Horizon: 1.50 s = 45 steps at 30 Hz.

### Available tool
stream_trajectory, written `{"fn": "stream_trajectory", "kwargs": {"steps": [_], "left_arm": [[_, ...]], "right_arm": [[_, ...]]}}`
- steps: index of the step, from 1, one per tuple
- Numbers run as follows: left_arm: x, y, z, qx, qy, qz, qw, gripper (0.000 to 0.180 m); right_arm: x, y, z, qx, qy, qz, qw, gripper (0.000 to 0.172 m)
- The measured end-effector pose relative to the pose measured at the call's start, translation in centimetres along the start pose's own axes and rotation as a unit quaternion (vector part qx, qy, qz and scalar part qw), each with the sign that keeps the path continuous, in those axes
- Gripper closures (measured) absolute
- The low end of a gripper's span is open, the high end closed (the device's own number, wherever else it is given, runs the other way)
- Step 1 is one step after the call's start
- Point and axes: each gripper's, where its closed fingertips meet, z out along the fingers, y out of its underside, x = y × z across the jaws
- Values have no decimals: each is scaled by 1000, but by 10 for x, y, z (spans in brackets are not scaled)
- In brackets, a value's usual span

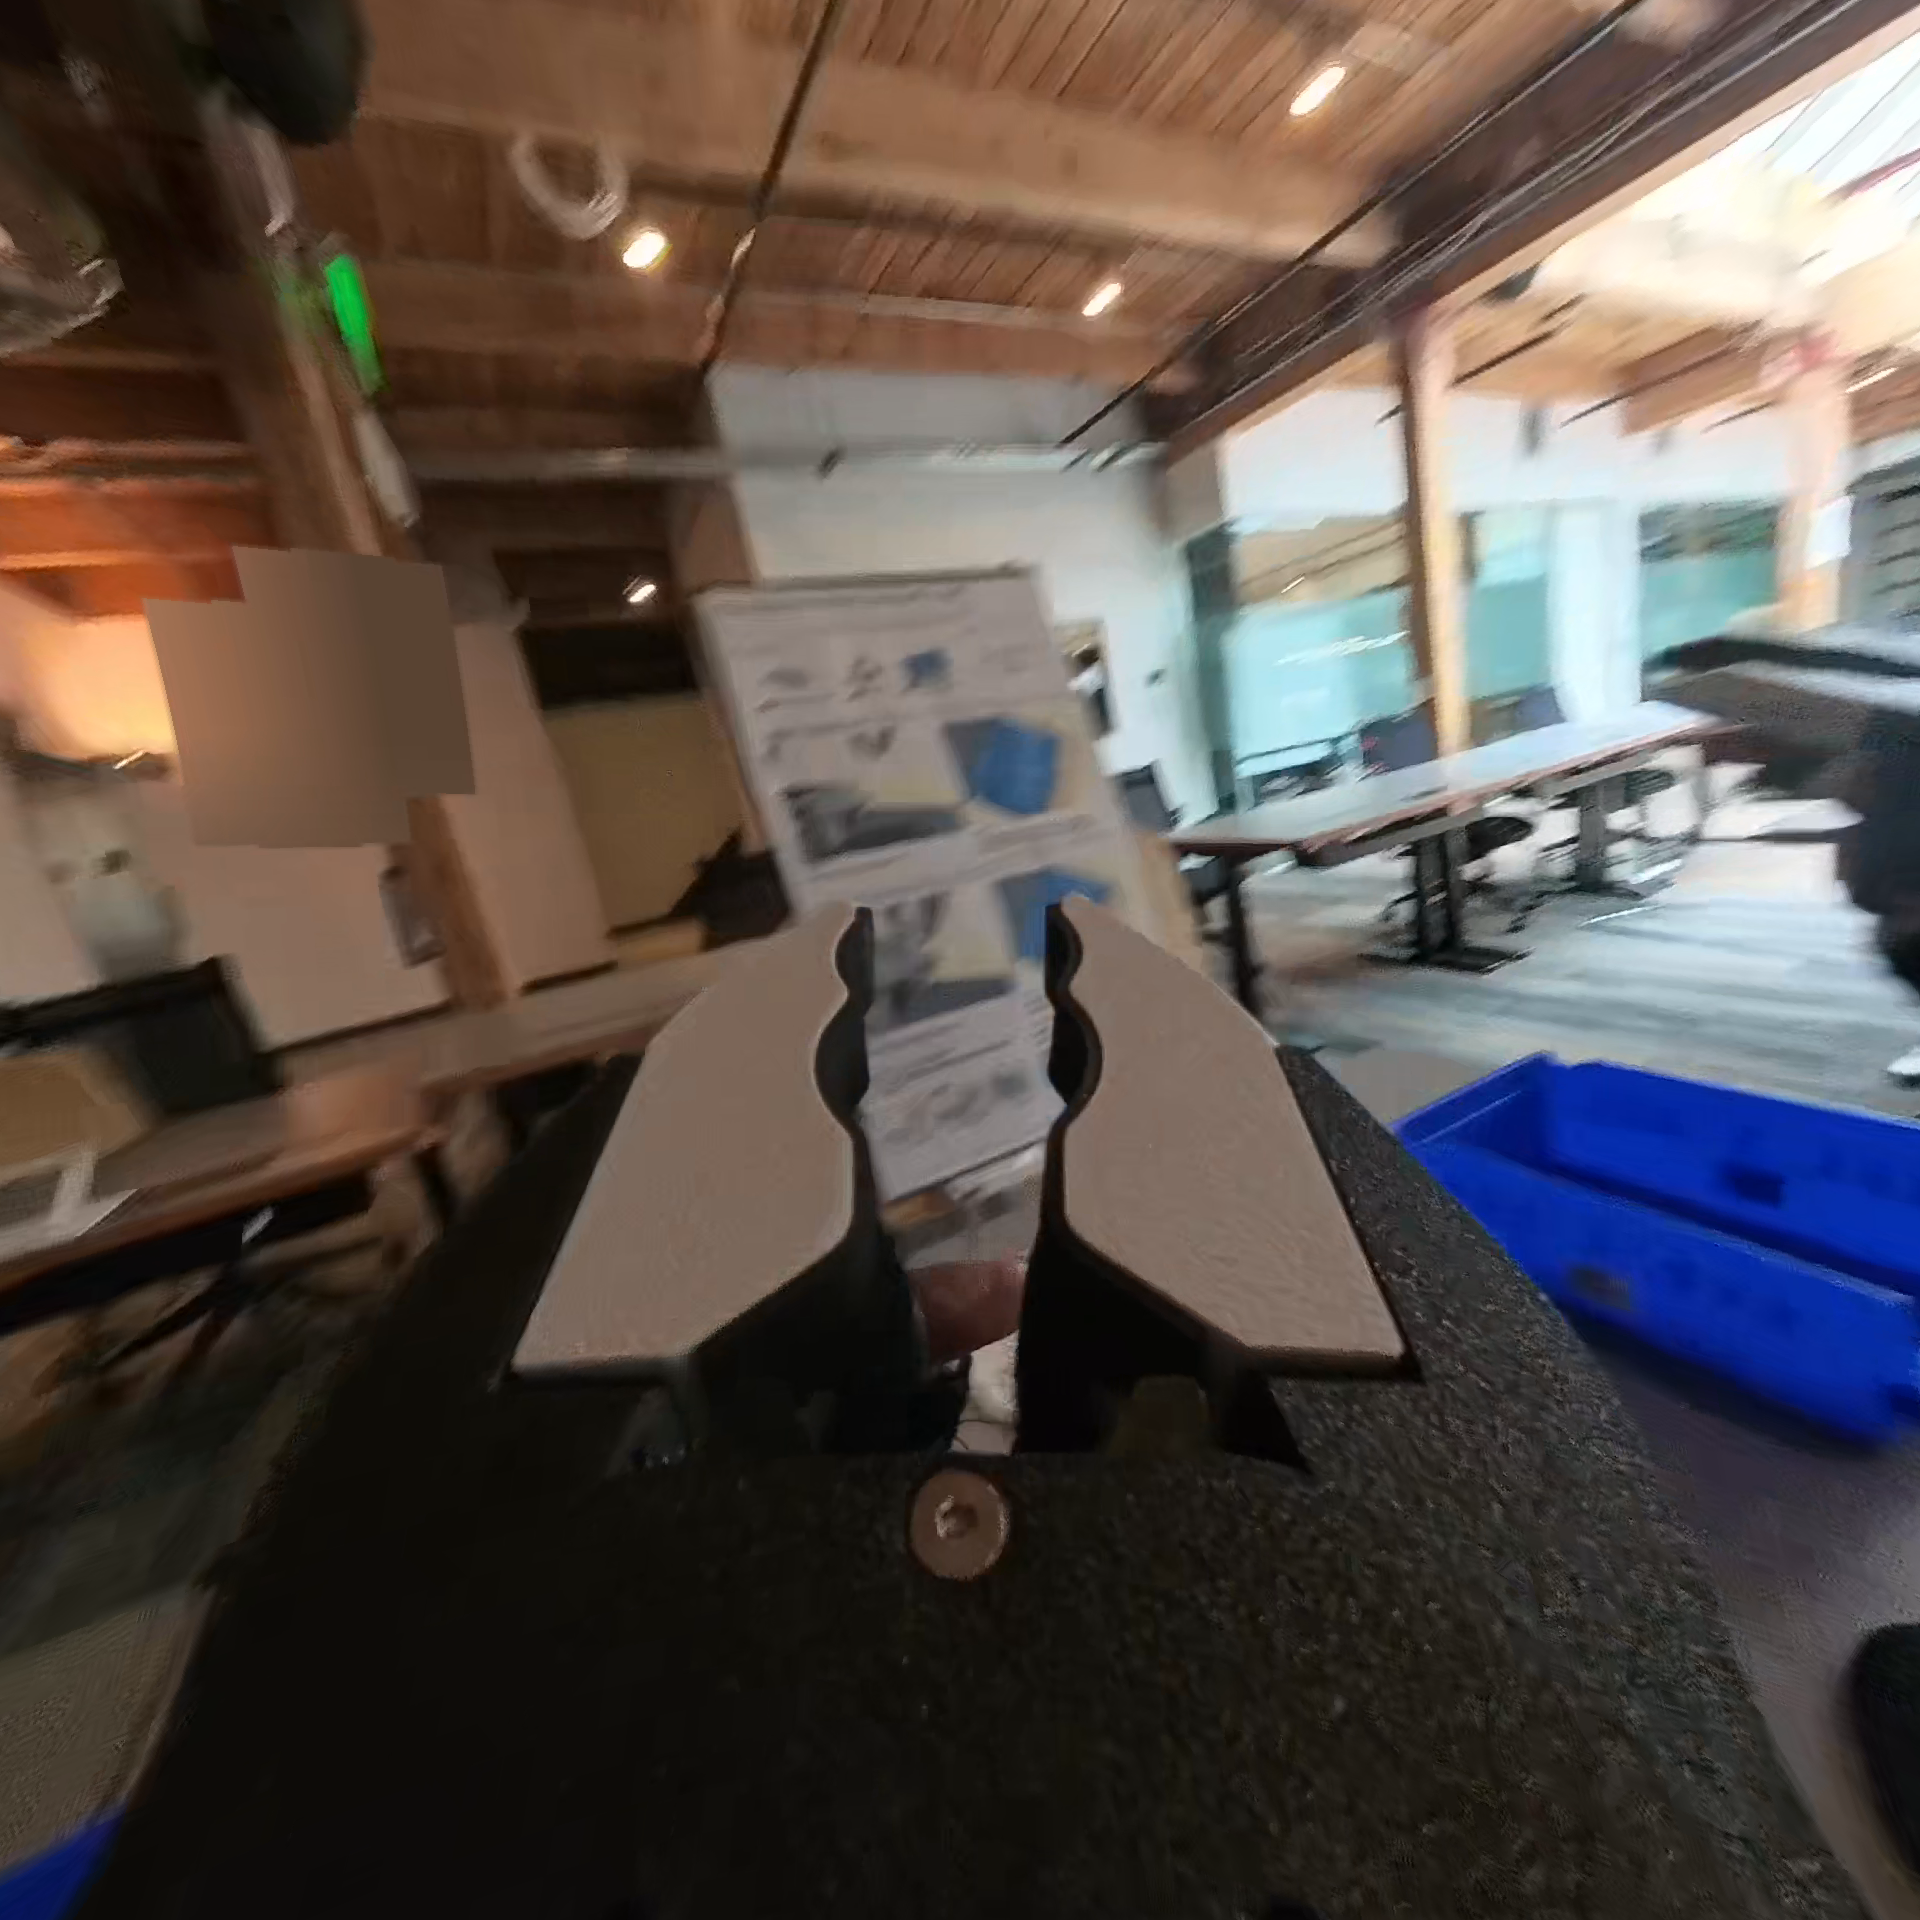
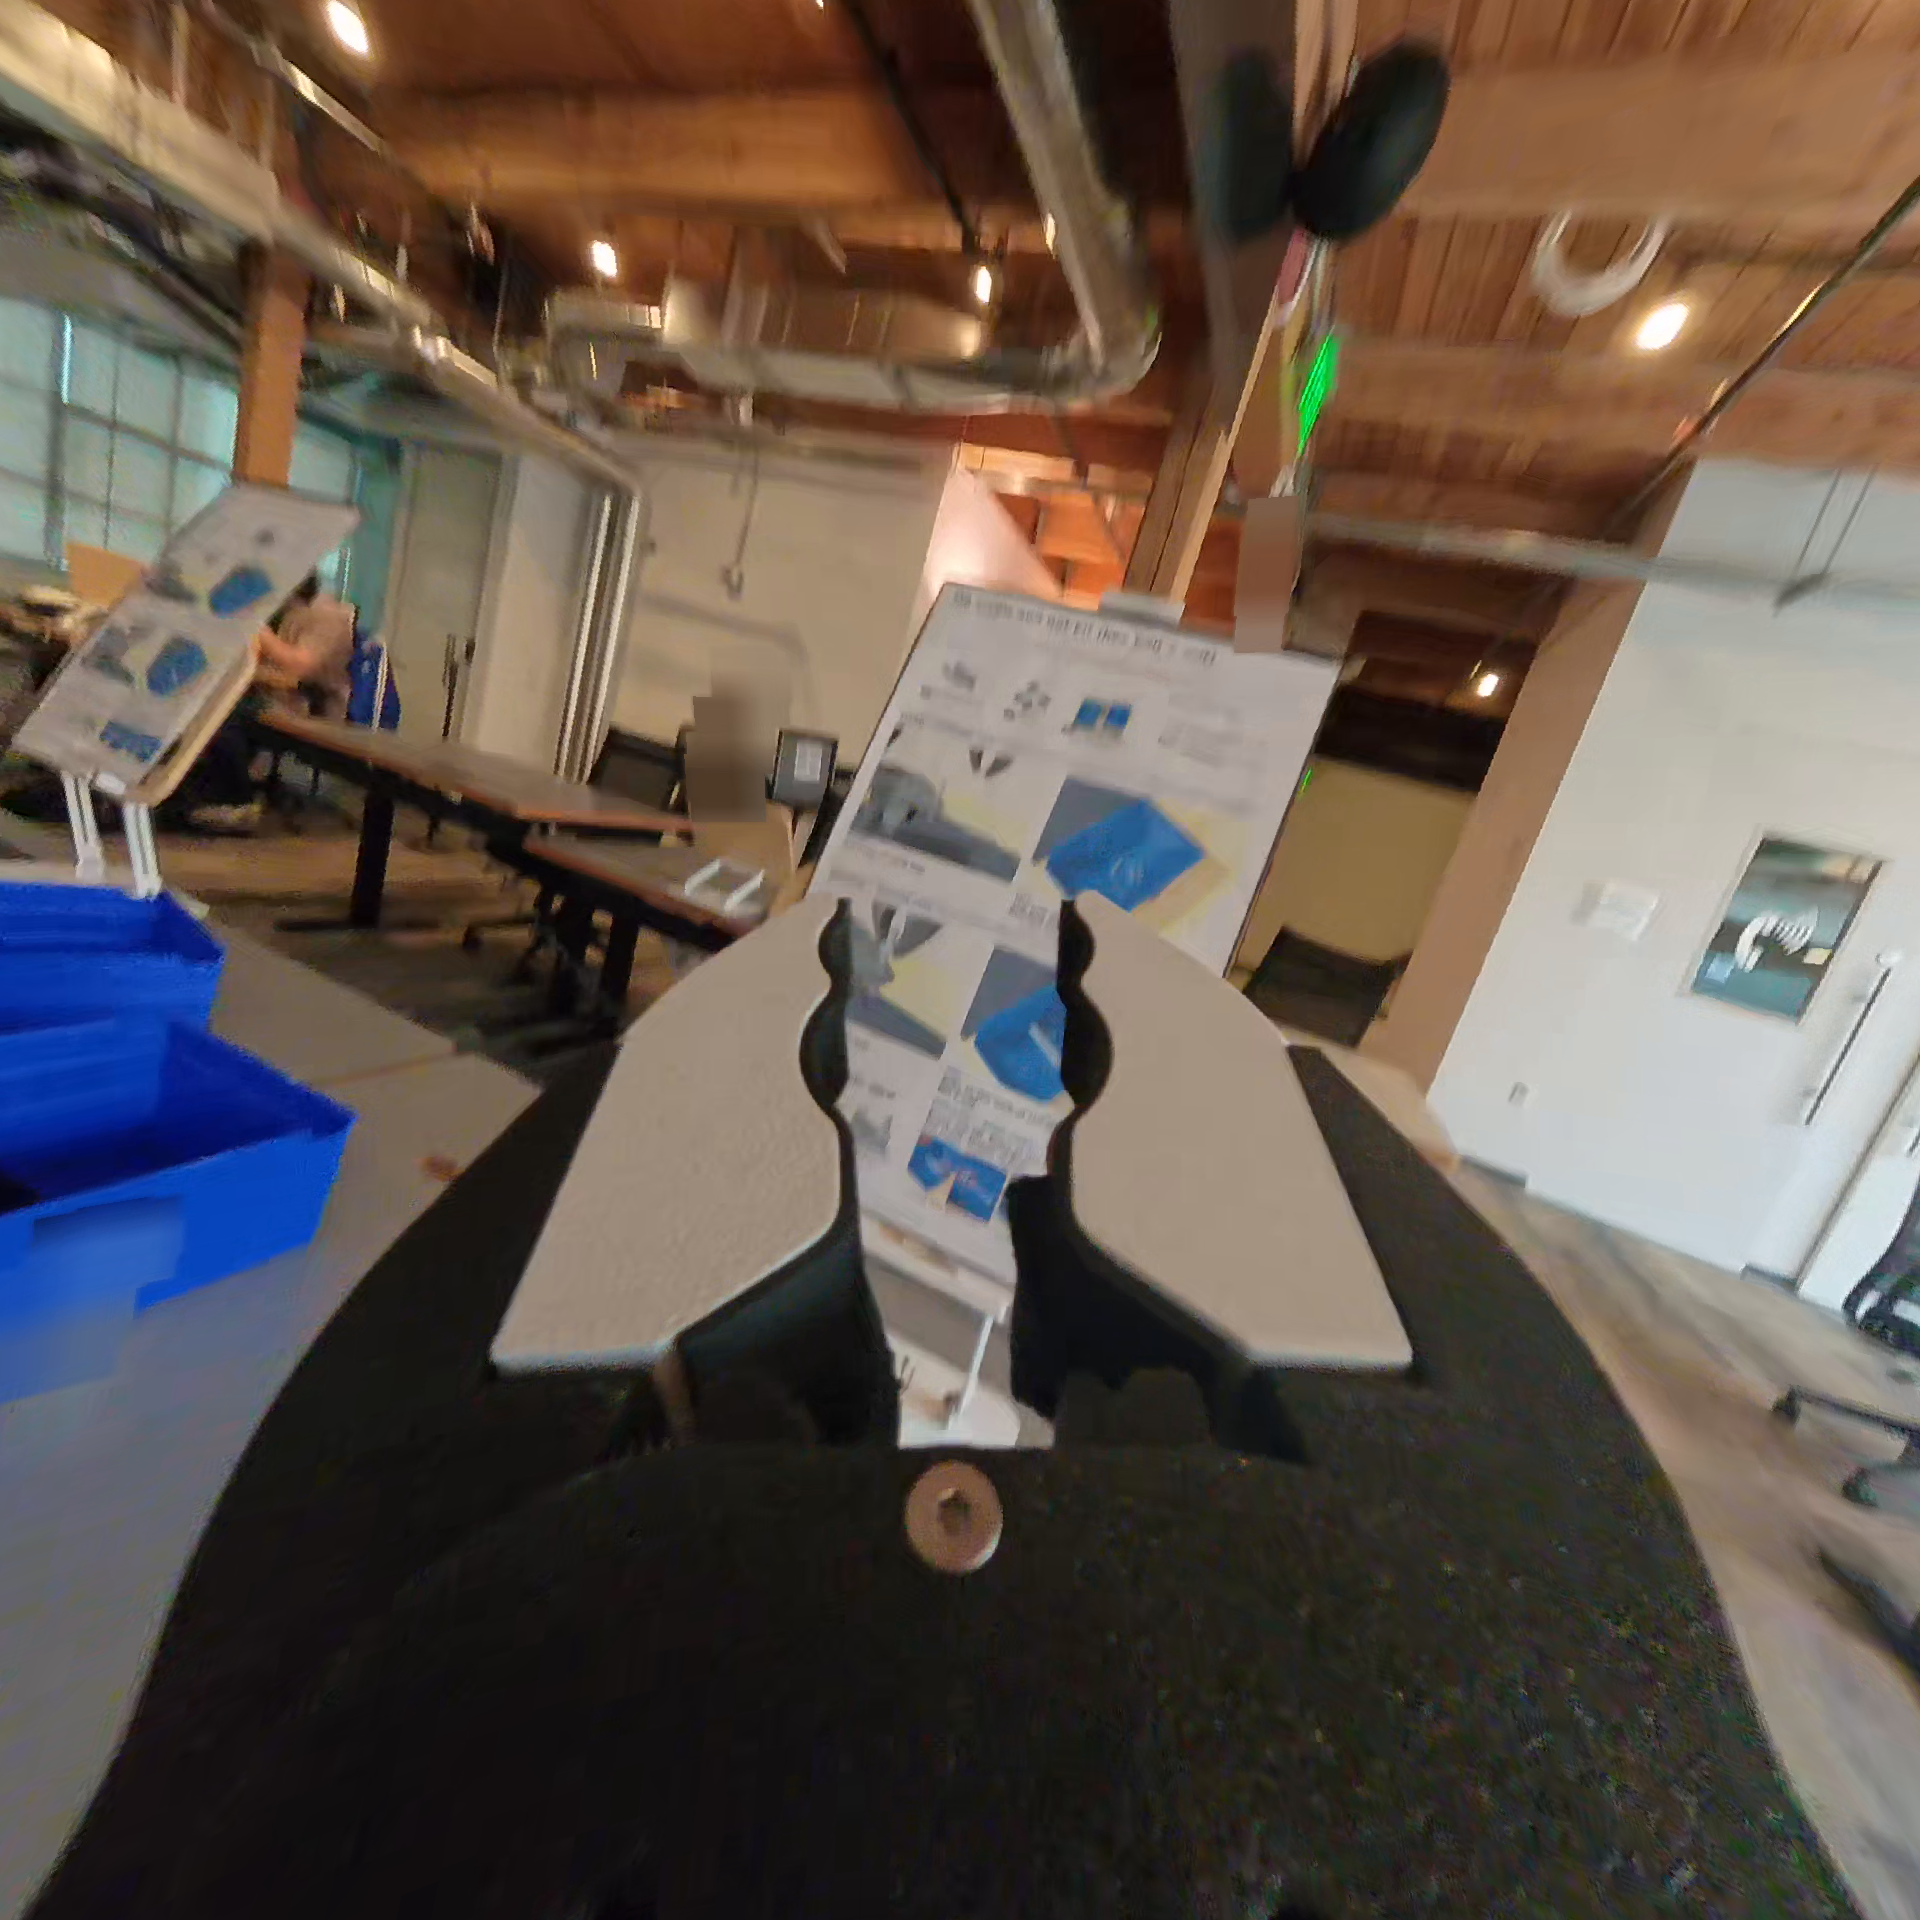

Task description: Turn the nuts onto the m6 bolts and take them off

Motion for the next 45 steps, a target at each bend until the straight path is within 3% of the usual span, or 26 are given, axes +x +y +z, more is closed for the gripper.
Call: {"fn": "stream_trajectory", "kwargs": {"steps": [3,5,8,12,17,20,22,26,29,31,35,40,42,45], "left_arm": [[-62,35,-17,-59,-88,-6,994,150],[-84,62,-24,-86,-95,-33,991,149],[-108,95,-22,-131,-102,-74,983,129],[-131,121,-14,-154,-155,-55,974,111],[-126,124,4,-121,-152,-20,981,135],[-118,134,11,-137,-132,11,982,131],[-123,144,11,-171,-154,36,972,125],[-134,158,8,-227,-204,89,948,119],[-138,153,8,-211,-234,91,945,111],[-141,147,9,-190,-253,88,945,94],[-149,133,5,-140,-290,69,944,88],[-151,114,-2,-85,-295,46,950,105],[-150,109,-5,-76,-293,51,952,109],[-146,97,-6,-40,-281,44,958,112]], "right_arm": [[-5,35,17,-67,-30,32,997,123],[-3,71,20,-108,-33,56,992,116],[13,121,28,-158,-9,66,985,110],[34,162,36,-221,35,45,974,108],[48,192,41,-254,60,38,965,101],[64,197,41,-244,96,4,965,103],[71,198,40,-238,111,-18,965,102],[84,209,34,-272,140,-51,951,79],[101,207,30,-270,192,-76,940,71],[113,201,26,-256,237,-71,935,59],[117,198,22,-254,260,3,931,56],[125,166,14,-163,275,27,947,60],[123,152,12,-101,240,85,962,65],[115,130,12,17,147,225,963,90]]}}
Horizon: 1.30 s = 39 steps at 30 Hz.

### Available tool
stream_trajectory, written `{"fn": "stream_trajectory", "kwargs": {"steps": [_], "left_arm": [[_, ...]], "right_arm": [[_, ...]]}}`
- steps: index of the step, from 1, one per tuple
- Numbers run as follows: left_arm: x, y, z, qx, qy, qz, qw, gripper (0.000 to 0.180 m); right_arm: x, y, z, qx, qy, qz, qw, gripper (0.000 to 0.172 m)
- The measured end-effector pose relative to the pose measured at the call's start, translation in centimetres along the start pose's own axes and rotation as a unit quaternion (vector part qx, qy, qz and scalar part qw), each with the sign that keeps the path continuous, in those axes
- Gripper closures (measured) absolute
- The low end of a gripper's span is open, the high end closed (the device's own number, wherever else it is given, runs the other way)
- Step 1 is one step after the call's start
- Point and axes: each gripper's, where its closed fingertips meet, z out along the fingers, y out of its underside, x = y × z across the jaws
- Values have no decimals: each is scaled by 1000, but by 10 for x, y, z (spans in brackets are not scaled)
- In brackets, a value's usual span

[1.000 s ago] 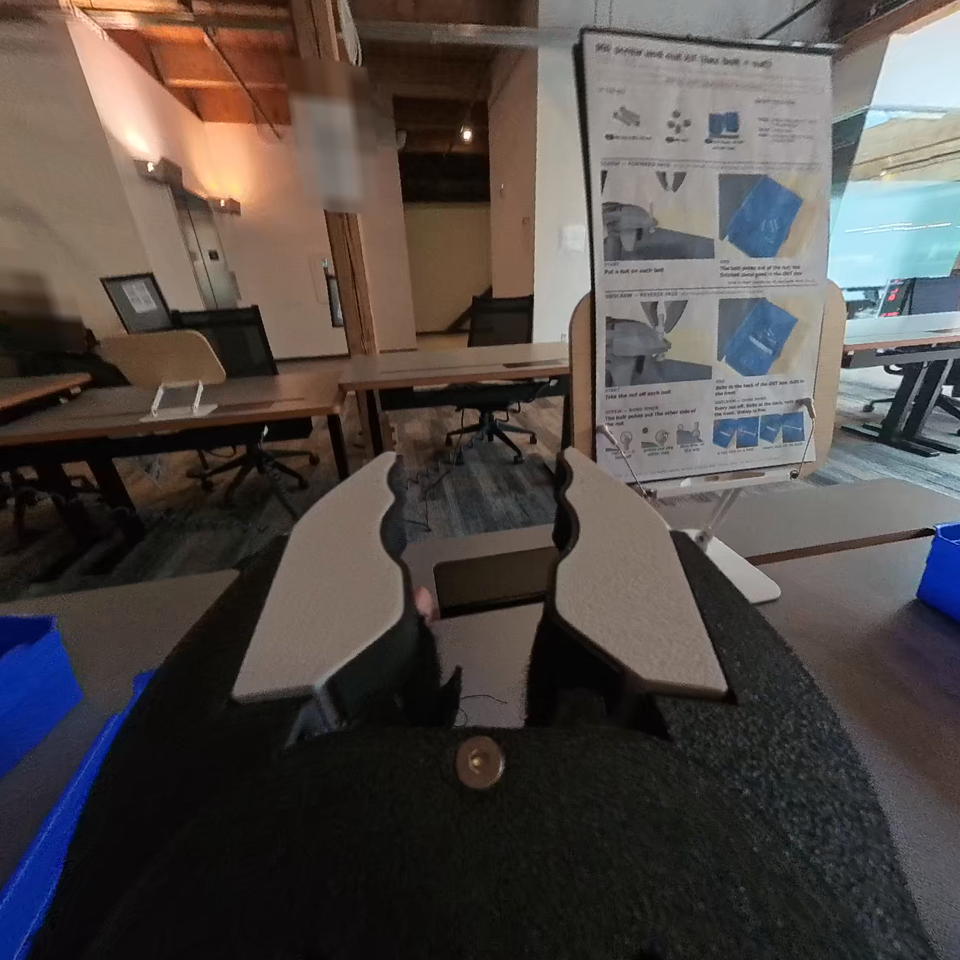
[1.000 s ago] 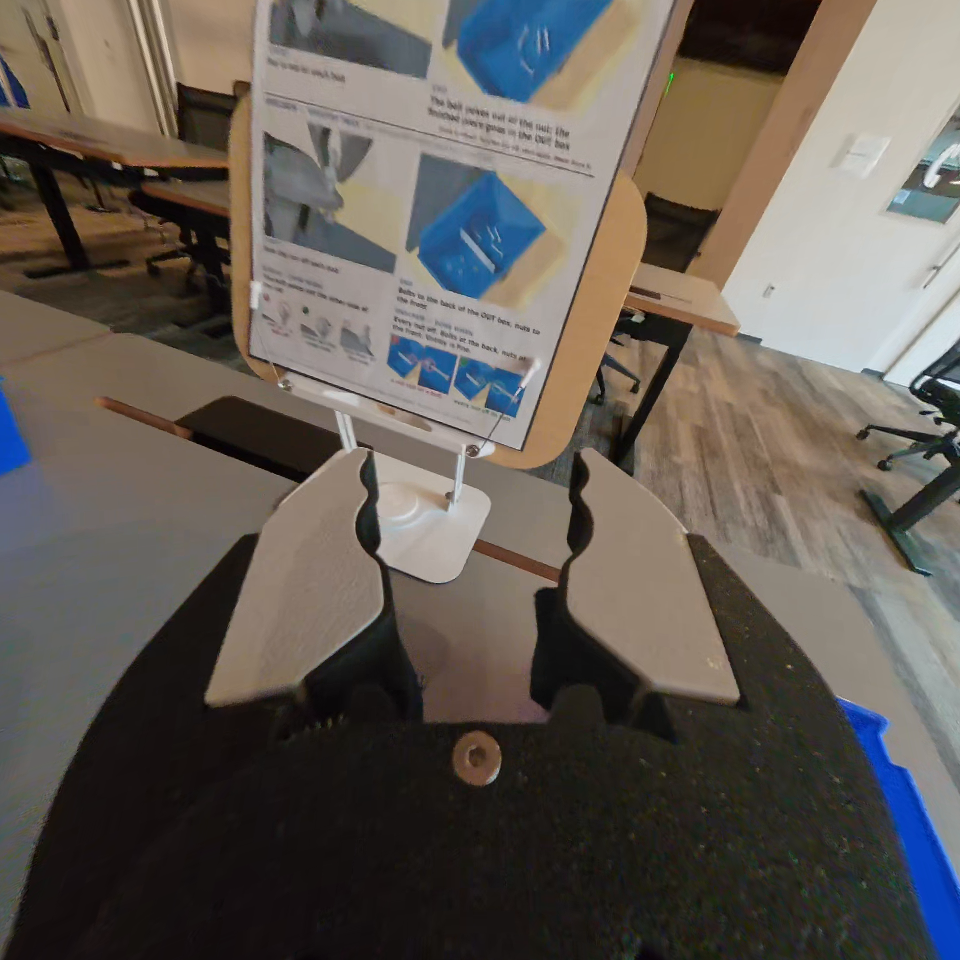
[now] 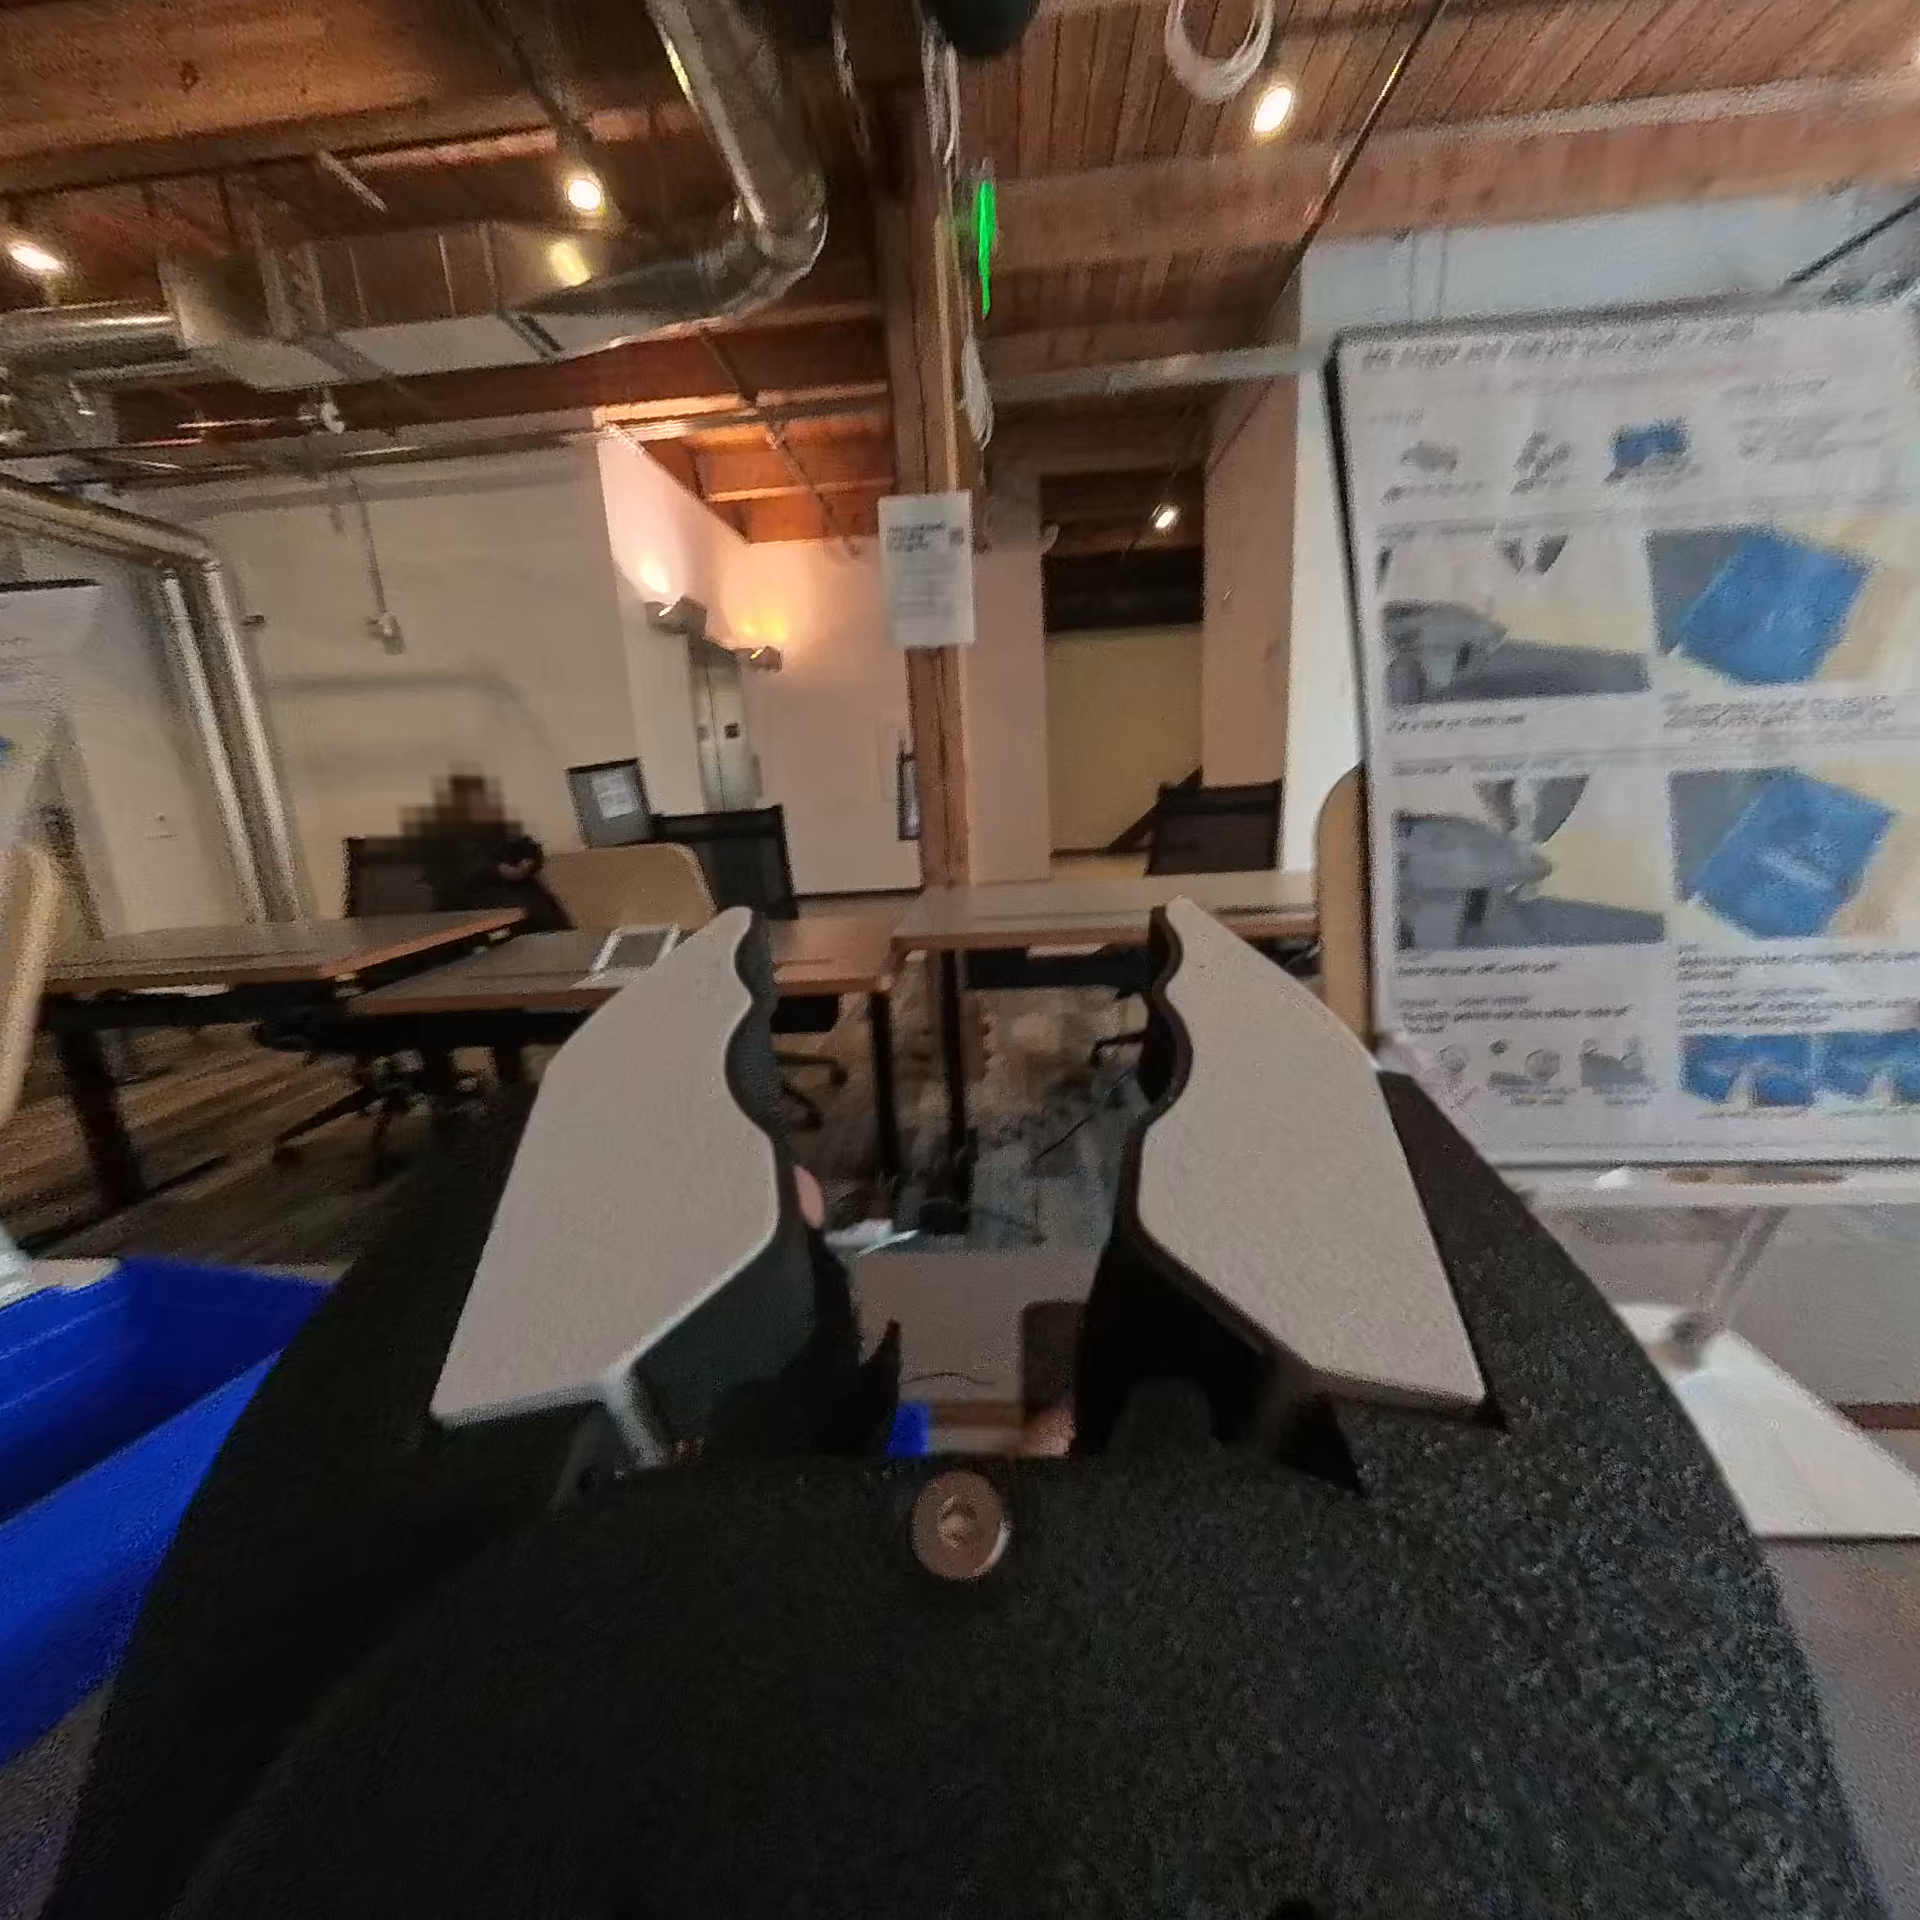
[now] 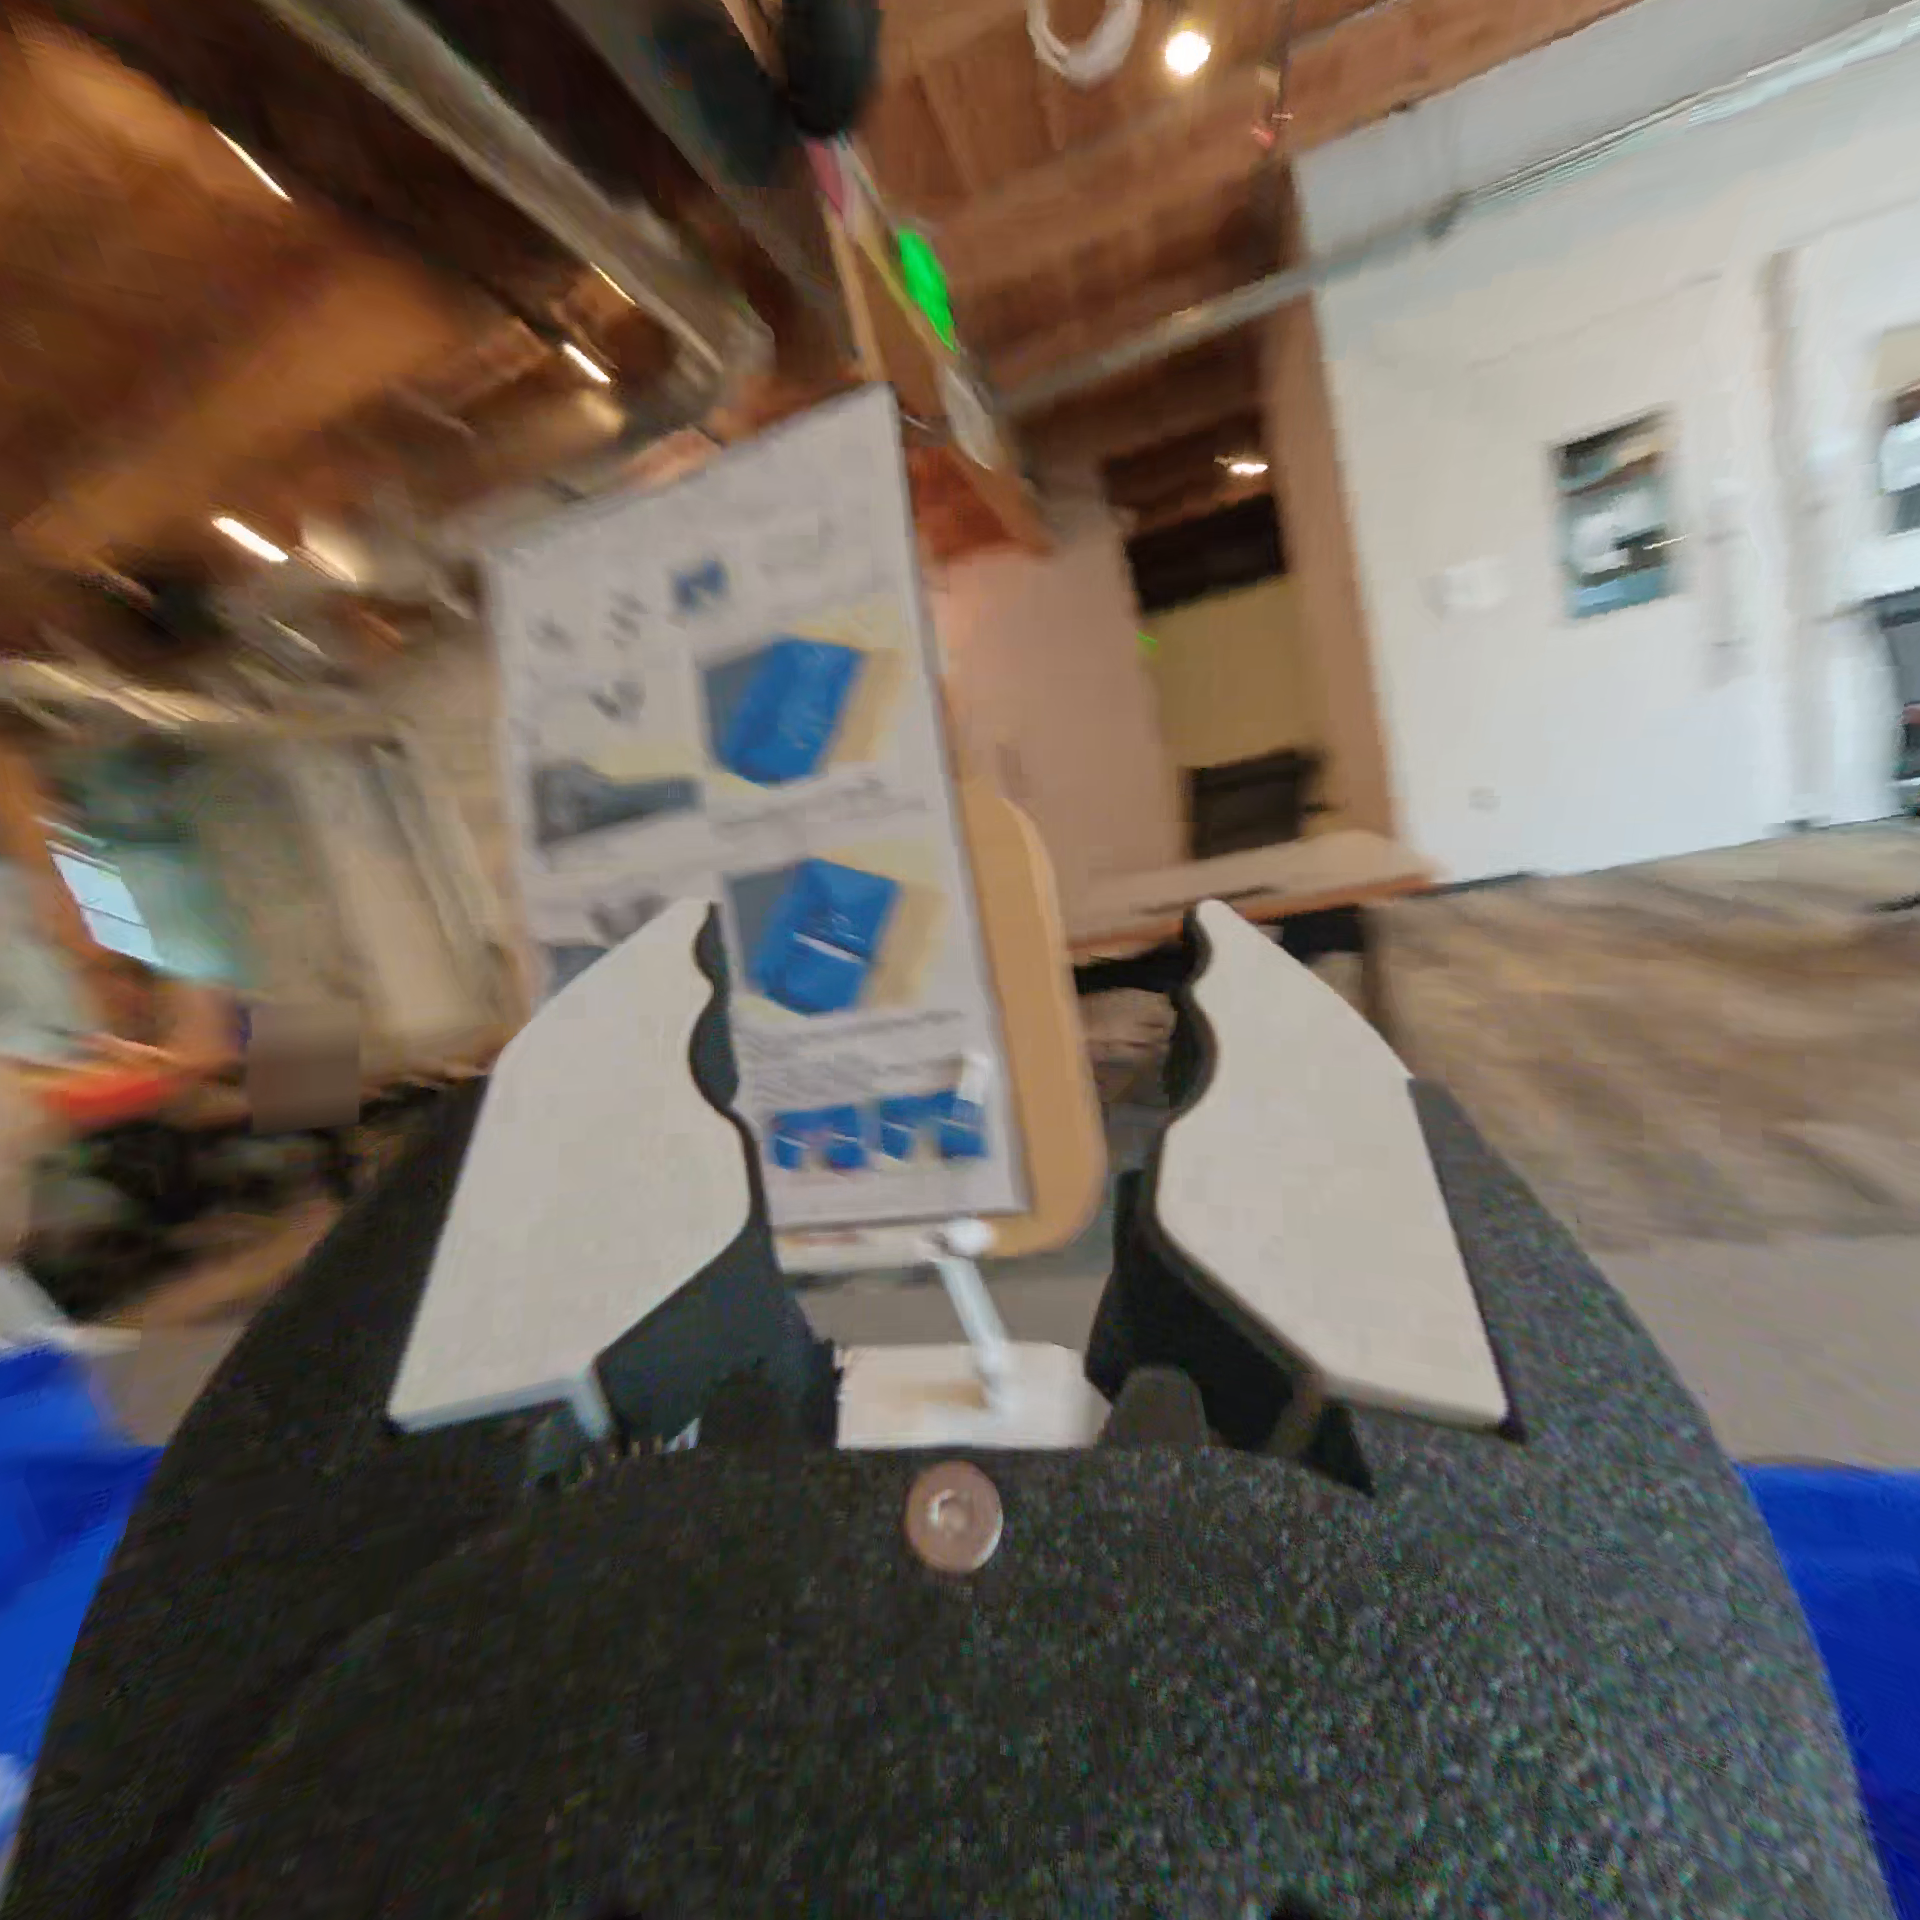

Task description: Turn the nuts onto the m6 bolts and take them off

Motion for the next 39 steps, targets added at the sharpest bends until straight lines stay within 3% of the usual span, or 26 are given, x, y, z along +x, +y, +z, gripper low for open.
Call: {"fn": "stream_trajectory", "kwargs": {"steps": [2,3,4,6,8,10,12,16,24,27,30,34,39], "left_arm": [[17,-15,-3,50,56,-52,996,112],[36,-29,-7,92,119,-98,984,112],[62,-47,-17,139,205,-161,955,112],[111,-82,-48,204,386,-295,850,127],[159,-98,-75,214,506,-361,754,130],[218,-97,-98,203,576,-352,709,110],[266,-92,-121,227,607,-329,687,99],[302,-71,-130,271,567,-321,709,119],[316,-56,-130,276,570,-220,742,101],[332,-44,-134,260,579,-136,761,97],[345,-37,-144,248,601,-100,753,97],[343,-42,-145,227,617,-160,736,96],[368,-16,-147,199,618,-79,756,96]], "right_arm": [[-5,-7,-1,40,-66,106,991,98],[-9,-9,0,57,-92,143,984,95],[-17,-7,3,57,-124,169,976,83],[-45,-7,7,67,-179,189,963,58],[-82,-8,10,91,-209,172,958,43],[-125,0,11,90,-232,178,952,40],[-155,12,11,92,-234,205,946,40],[-188,41,12,65,-214,208,952,42],[-214,71,13,22,-245,224,943,46],[-217,79,13,7,-243,214,946,51],[-213,81,14,11,-229,194,954,42],[-204,84,20,2,-211,151,966,25],[-169,88,28,29,-109,19,993,25]]}}
